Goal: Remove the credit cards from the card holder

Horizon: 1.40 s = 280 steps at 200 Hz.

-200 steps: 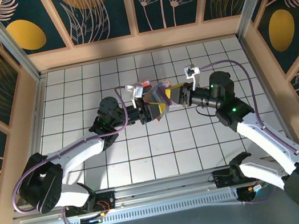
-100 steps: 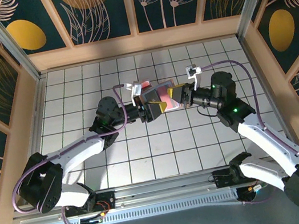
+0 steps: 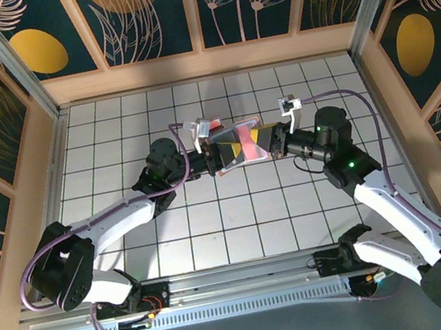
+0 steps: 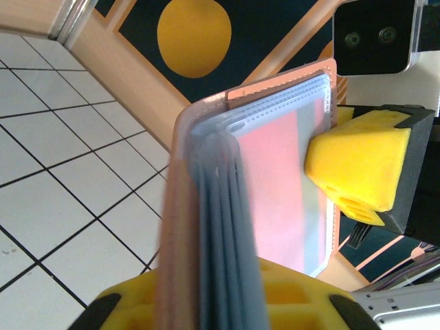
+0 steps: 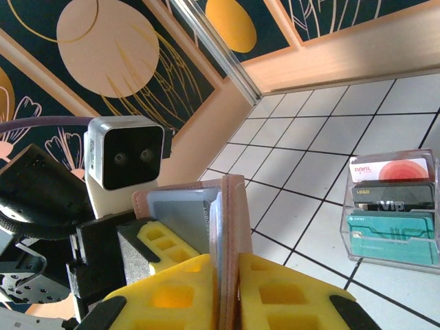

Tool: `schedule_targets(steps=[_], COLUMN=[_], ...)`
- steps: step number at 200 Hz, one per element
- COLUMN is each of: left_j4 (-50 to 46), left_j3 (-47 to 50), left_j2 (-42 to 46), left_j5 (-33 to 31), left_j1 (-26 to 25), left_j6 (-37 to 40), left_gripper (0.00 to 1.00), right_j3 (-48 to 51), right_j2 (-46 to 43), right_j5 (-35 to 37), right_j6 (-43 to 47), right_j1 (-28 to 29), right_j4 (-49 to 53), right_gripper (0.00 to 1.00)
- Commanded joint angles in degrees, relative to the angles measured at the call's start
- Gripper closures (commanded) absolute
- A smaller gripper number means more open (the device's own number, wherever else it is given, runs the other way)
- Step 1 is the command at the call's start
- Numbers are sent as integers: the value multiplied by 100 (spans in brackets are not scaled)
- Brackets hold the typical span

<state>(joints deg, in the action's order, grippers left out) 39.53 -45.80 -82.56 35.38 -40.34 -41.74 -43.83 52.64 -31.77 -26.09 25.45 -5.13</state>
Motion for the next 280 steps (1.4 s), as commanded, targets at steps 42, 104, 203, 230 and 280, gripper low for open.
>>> schedule_targets(steps=[42,104,203,230,280], left_j4=[477,568,711,722,751], left_j3=[36,107,54,53,3], left_j2=[88,135,56,47,-34], left_j5=[83,-35,57,62,93], left_j1=[-58,-59,-61,-58,-60], left_j6=[-14,-37,-103,-103,-106], left_gripper=[94,94,95,95,95], right_j3=[308,516,512,516,534], right_j2=[-214,-281,-265,-232,-152], right_j5=[-1139,-1655,-1703,-1714,-1742], right_j6=[-619,-1034,-1110,-1132,-1292], right_j1=[-356,-466,-480,-471,-473], right_j4=[-942,-1634,-1757,-1787,-2052], right_gripper=[78,75,64,65,66])
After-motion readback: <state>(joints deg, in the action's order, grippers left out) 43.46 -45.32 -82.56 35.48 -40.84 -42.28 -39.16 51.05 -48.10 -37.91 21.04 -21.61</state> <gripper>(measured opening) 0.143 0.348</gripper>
